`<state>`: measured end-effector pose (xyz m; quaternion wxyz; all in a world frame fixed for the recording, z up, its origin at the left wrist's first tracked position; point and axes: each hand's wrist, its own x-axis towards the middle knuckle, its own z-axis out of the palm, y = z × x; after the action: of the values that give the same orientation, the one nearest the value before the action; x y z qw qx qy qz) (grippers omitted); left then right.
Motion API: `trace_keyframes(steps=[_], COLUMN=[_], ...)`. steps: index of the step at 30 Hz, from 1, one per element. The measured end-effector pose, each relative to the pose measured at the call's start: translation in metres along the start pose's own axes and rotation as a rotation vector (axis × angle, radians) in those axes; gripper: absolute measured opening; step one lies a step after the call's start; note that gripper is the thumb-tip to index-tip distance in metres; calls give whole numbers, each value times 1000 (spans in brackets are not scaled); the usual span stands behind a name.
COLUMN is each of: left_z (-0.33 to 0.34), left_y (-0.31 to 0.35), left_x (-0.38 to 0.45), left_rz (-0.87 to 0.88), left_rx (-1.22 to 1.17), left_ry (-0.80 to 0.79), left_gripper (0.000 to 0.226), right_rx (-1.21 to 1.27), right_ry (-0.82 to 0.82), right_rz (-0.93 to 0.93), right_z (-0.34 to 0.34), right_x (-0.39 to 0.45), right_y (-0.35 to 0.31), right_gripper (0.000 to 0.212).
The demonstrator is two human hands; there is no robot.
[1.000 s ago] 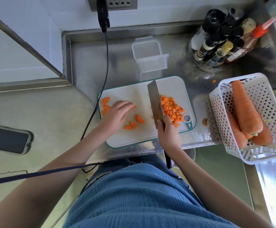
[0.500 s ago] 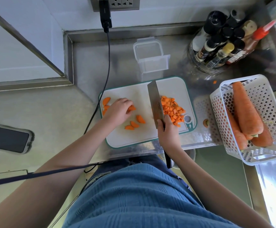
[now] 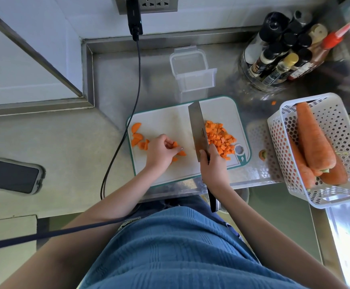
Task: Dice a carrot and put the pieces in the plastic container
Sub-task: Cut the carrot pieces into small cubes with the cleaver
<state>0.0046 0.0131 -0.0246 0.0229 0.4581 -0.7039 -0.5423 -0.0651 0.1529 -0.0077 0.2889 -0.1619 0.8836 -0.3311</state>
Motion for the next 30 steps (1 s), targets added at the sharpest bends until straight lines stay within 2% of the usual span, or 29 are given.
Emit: trace_keyframes(steps=[7,11,17,22,27,30], left_z=[-1,-3,-5,-3,0,1], left_y=[-5,-10,-20,-22,-21,-22], left_x=[0,-4,-9,-13,-15,-14], left_rz=[-35,-44,105,181,309,333], left_rx=[-63,-99,-11,6,97,135], left_ry=[41,-3,-23,-79,-25,-3], left_gripper=[16,8,18,41,26,30], right_rx=[-89,-144,-113,-116,-112,-109], right_ry=[-64,-124,-124,-132,-131,-126], right_rz=[-19,-35,-14,-34,-46,-49], right_z=[0,3,12,19,21,20], right_x=[2,2,-2,-4,-5,-6], right_y=[-2,-2,-6,-12,-15,-15], right_gripper=[15,12,13,13,14,14])
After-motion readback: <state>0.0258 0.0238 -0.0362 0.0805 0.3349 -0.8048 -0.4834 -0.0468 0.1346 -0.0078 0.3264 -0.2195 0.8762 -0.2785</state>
